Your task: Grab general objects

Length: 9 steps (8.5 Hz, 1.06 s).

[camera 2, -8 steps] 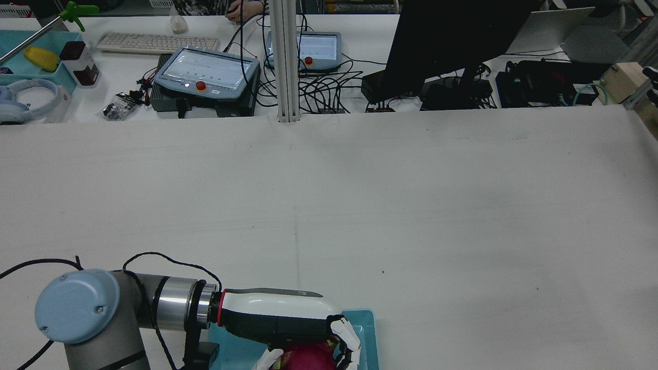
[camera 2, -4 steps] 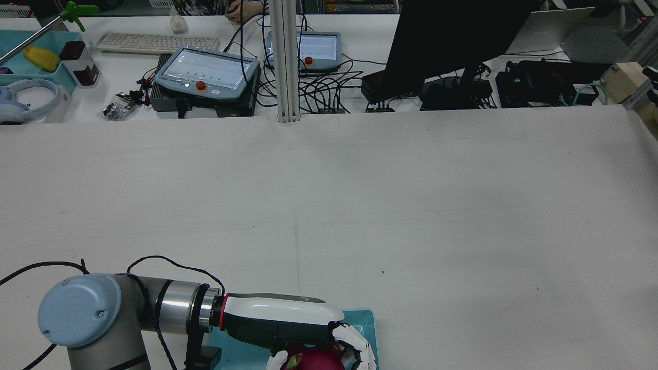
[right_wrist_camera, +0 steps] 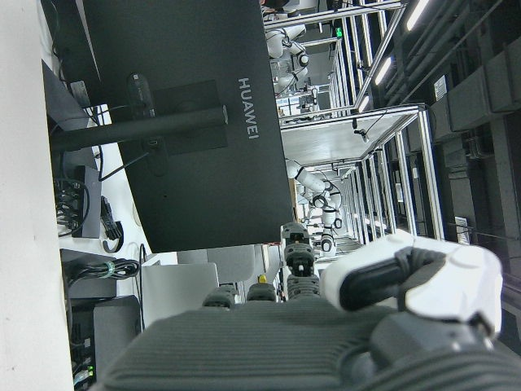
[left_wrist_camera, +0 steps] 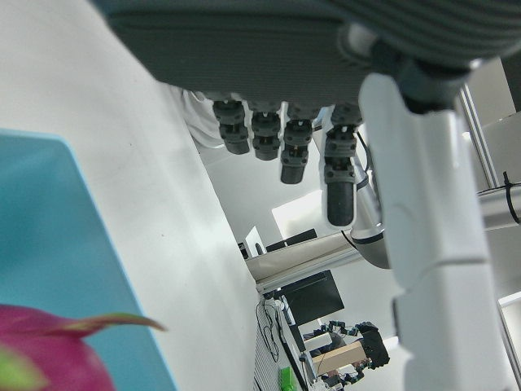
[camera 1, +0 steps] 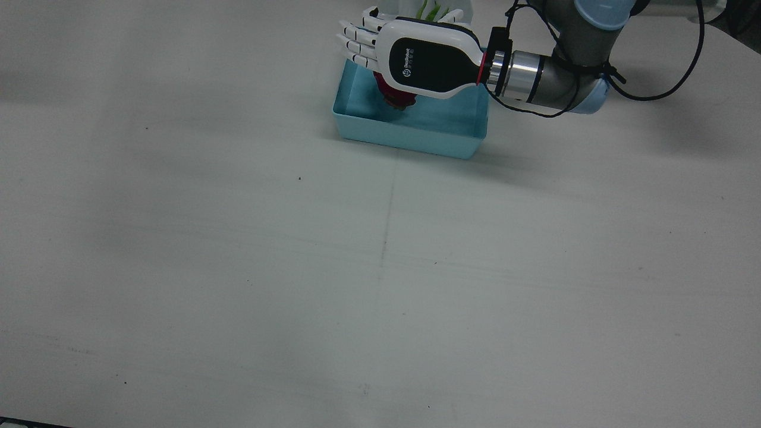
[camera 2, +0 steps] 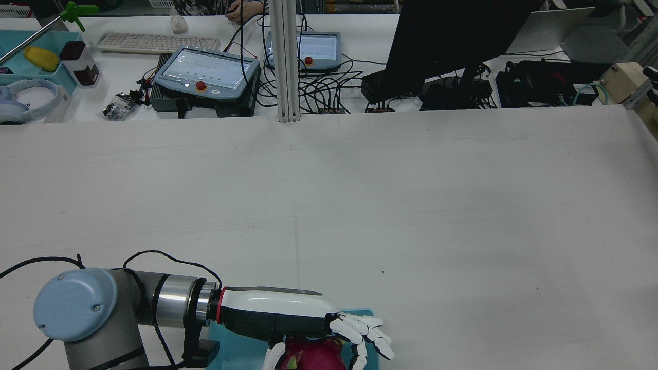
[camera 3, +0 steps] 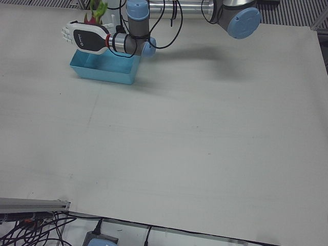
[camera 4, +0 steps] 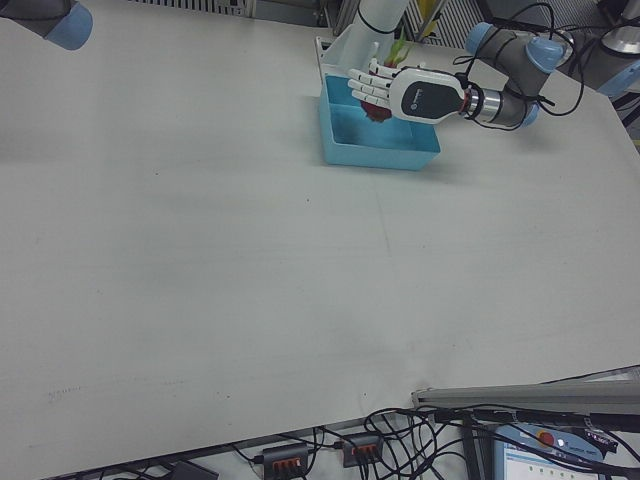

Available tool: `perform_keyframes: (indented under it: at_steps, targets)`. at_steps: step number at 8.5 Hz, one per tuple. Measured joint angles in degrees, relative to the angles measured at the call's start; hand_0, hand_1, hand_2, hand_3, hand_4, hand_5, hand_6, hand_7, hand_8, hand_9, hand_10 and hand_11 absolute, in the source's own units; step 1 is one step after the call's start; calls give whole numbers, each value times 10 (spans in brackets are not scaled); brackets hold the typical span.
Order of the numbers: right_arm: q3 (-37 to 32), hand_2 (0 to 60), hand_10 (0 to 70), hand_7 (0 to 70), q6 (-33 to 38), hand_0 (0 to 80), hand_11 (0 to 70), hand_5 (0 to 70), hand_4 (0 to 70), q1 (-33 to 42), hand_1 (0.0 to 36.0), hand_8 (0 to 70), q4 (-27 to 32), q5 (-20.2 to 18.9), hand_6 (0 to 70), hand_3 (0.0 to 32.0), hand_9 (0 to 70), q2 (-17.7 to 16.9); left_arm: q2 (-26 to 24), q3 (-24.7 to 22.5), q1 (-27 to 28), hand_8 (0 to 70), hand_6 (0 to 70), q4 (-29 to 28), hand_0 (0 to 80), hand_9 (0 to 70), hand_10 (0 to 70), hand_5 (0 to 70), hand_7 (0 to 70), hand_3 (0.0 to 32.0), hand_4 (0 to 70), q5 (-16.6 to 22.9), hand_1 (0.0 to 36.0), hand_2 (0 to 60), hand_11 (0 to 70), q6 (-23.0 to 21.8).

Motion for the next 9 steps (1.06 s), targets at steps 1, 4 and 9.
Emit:
perform_keyframes:
  at_steps: [1,4,9]
  targets:
    - [0,0,0,0,0,0,0,0,0,0,0,0,0,0,0,0,0,0,0,0,-9,144,176,0,575,130,87,432,213,0,153,0,360,600,157,0]
    - [0,0,0,0,0,0,0,0,0,0,0,0,0,0,0,0,0,0,5,3,-130,156,188,7,546,152,91,407,244,0,163,0,360,600,159,-3]
    - [0,0,0,0,0,0,0,0,0,0,0,0,1,0,0,0,0,0,11,203,-437,200,275,-91,556,184,100,439,327,0,205,-53,360,600,171,-29]
